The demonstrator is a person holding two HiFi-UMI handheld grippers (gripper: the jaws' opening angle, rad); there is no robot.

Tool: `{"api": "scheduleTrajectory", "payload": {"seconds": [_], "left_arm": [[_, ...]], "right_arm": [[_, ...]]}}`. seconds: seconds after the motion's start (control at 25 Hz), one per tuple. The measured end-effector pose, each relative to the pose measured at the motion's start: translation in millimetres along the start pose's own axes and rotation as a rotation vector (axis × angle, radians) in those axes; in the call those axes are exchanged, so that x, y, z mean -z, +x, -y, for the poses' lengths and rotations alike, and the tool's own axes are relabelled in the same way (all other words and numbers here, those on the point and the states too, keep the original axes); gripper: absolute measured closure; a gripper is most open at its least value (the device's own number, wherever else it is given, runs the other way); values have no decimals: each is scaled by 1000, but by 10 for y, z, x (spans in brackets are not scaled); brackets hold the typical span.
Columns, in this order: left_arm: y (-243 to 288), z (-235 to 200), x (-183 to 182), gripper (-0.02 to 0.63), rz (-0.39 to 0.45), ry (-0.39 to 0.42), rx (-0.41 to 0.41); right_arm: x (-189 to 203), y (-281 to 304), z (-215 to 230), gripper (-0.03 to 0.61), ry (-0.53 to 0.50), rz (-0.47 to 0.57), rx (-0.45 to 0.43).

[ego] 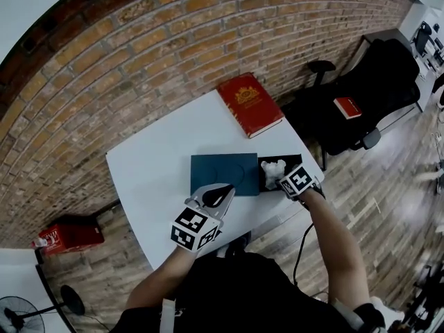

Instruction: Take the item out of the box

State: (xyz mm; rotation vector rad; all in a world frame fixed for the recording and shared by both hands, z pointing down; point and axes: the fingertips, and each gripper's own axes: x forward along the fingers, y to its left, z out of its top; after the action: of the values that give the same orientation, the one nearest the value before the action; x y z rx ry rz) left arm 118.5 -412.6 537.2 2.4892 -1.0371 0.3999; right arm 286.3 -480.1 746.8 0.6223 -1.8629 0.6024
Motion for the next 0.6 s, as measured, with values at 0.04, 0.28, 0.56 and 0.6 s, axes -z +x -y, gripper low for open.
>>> {"api": "scheduleTrajectory", "payload": {"seconds": [0.04,0.28,0.56,0.6], "left_arm": [[-14,10,12,614,0,-3,-2],[-151,33,-33,614,15,2,-14],[-559,-55,-145,614,58,22,-12],[-622,-88,-140,614,62,21,-10]], "right_arm": [[-9,19,-11,397,-10,-8,3],[-49,68,-23,421,-40,-28,50],[-81,-46,-48,525,39,21,98],[-92,-83,-68,529,67,37,107]]}}
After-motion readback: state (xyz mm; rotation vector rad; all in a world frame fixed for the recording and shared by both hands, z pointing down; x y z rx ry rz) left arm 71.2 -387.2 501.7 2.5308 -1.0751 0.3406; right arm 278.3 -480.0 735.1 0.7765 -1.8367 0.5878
